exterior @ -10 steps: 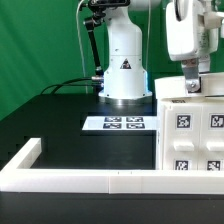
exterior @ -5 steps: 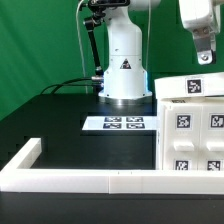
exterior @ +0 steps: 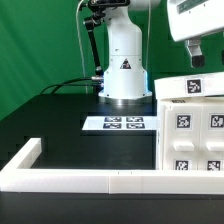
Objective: Assemble cabinet
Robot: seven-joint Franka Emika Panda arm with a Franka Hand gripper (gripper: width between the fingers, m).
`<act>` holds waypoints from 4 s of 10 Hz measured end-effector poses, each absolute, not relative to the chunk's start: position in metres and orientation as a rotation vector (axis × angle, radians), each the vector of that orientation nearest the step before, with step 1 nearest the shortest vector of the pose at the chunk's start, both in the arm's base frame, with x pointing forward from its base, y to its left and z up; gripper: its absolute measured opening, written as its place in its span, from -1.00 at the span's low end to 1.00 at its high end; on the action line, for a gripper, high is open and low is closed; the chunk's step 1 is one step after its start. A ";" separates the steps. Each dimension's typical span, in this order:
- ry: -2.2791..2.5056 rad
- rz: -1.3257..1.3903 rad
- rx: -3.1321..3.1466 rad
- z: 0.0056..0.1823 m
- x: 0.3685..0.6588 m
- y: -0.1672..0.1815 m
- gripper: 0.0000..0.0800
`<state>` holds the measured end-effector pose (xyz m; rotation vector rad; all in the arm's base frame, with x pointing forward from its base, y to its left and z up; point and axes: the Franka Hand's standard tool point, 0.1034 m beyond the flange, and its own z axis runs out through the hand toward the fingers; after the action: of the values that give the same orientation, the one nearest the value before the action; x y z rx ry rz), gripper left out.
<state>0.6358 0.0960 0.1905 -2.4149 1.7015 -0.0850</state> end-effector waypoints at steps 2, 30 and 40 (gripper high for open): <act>1.346 -0.131 -2.638 0.192 0.637 0.095 0.99; -1.484 -0.181 -2.834 0.167 0.613 0.090 0.99; -1.270 -0.187 -2.931 0.163 0.613 0.086 0.40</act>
Offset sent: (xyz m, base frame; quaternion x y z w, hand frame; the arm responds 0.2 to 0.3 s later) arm 0.0000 0.0000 0.0000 0.0000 0.0000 -0.1296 0.9916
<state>0.6129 0.0859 0.1628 -2.9315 -1.2705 -0.1867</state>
